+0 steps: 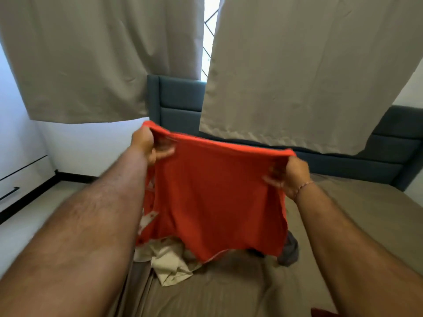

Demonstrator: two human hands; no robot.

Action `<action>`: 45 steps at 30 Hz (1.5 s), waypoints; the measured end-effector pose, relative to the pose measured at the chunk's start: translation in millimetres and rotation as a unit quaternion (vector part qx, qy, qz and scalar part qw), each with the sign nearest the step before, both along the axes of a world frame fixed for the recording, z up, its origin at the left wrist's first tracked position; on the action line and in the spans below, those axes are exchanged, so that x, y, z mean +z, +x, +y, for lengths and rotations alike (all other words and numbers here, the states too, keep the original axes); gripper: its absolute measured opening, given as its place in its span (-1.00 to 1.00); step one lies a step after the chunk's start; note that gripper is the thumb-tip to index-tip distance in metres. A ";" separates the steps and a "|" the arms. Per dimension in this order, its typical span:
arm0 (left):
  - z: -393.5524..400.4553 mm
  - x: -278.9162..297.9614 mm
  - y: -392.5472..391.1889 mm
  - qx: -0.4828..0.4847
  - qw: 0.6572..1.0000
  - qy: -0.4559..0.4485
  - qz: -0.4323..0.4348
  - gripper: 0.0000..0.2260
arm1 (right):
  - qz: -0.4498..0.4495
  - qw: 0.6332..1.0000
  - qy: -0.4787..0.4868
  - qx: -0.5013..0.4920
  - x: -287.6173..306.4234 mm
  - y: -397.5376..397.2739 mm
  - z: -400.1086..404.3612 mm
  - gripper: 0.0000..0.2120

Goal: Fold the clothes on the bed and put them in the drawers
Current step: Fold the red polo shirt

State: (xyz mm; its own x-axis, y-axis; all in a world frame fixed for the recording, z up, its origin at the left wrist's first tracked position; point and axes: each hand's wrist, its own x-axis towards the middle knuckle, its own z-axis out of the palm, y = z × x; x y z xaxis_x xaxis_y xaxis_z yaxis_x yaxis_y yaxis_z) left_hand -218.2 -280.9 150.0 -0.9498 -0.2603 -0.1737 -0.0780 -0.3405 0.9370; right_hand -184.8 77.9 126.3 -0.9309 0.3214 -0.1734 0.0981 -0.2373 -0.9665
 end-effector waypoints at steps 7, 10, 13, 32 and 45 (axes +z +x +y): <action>12.0 93.8 -23.4 0.027 0.976 0.085 0.197 -0.65 | 0.216 0.975 -0.049 -0.003 76.3 -19.5 6.1 -0.57; 3.4 82.1 1.9 0.093 0.972 0.029 0.216 -0.60 | 0.243 0.967 0.012 -0.082 66.3 1.4 8.2 -0.64; -15.5 25.8 47.0 0.233 0.941 -0.053 0.238 -0.69 | 0.222 0.945 0.142 -0.192 20.8 34.7 18.7 -0.60; -69.2 -379.5 368.9 0.202 0.947 -0.210 -0.133 -0.38 | -0.194 0.703 0.672 0.127 -336.3 307.3 55.7 -0.57; -81.5 -310.6 261.6 0.200 0.944 -0.262 -0.025 -0.58 | -0.129 0.794 0.561 0.195 -303.6 203.8 77.2 -0.79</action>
State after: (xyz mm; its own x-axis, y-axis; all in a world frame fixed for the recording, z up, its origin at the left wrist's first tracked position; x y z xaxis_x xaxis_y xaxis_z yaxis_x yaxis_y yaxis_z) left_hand 43.4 -362.4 -160.6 -0.7514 -0.6589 0.0364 -0.0904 0.1575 0.9834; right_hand 19.0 155.1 -177.3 -0.9778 0.1042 -0.1821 0.1813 0.8561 -0.4840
